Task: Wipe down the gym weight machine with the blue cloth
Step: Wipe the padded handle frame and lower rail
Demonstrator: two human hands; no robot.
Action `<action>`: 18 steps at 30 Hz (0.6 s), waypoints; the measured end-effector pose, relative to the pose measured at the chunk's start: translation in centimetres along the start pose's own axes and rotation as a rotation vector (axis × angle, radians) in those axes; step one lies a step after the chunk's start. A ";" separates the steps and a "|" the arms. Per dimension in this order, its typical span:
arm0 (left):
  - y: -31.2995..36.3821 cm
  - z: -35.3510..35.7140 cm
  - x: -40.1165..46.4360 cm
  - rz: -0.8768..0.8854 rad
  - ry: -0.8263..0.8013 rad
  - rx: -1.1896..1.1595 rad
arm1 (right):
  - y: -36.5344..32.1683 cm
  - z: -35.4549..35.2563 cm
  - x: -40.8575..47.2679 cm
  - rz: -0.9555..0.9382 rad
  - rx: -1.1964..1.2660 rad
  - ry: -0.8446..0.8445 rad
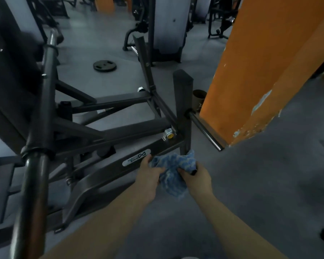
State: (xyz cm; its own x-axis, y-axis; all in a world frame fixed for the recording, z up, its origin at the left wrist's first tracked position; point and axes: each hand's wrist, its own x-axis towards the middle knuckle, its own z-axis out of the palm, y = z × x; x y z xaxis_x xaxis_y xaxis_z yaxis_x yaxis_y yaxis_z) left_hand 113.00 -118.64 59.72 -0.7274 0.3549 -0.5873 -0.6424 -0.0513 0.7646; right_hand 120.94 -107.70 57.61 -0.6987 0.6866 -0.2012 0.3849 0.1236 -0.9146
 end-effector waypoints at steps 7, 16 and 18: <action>1.9 2.7 11.8 -0.005 0.090 0.107 | 1.8 4.5 13.2 0.026 -0.068 0.082; 2.3 4.4 31.7 -0.007 0.215 0.395 | 8.2 12.5 33.5 0.166 -0.112 -0.077; 1.9 4.6 34.8 0.004 0.173 0.450 | 9.6 13.4 35.6 0.153 -0.104 0.010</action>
State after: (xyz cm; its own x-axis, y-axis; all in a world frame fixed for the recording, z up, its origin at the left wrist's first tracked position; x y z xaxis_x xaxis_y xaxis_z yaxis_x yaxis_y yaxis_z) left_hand 87.58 -102.12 41.96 -0.7837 0.1932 -0.5904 -0.4989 0.3705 0.7835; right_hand 91.74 -91.65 36.95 -0.6217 0.7097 -0.3314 0.5467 0.0902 -0.8324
